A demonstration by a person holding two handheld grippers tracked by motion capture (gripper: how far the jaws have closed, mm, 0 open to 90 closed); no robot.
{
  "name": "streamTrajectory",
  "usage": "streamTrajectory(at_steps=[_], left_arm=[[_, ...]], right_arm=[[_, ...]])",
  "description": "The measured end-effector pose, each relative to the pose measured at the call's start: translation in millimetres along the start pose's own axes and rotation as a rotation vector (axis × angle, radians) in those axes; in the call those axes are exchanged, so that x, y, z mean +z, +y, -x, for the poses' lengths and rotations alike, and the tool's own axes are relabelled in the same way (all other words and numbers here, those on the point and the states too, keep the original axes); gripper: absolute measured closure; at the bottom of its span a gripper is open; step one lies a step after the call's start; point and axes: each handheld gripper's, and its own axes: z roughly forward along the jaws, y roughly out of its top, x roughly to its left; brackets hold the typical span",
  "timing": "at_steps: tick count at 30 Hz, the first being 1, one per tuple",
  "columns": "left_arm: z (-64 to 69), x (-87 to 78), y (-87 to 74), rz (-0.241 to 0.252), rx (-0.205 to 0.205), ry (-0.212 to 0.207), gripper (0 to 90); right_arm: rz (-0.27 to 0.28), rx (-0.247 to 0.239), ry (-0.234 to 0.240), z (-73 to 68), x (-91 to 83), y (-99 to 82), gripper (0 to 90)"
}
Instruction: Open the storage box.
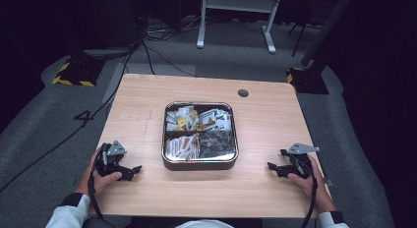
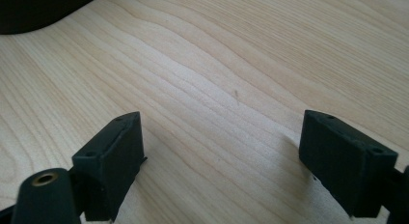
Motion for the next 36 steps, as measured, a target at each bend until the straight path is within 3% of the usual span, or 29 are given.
streamTrajectory(at_steps=[5,11,21,28,36], left_arm=[[0.1,-0.2,0.0,-0.002,-0.002,0.000,0.1],[0.1,-0.1,0.0,-0.001,-0.001,0.000,0.1],[-0.1,0.0,0.0,-0.001,-0.002,-0.002,0.0],[-0.2,0.1,0.1,0.000,-0.001,0.000,0.0],[-0.5,0.2,0.3,0.000,-0.004,0.003,0.0]], right_arm=[[-0.001,0.004,-0.002,0.7,-0.1,-0.1,16.0],[-0.001,0.035,-0.039,0.3,1.1,1.1,16.0],[-0.051,0.018,-0.011,3.6,1.3,10.1,18.4],[-0.001,0.008,0.034,-0.3,-3.8,29.8,23.3],[0.031,-0.068,0.032,-13.7,-3.6,65.1,22.1]])
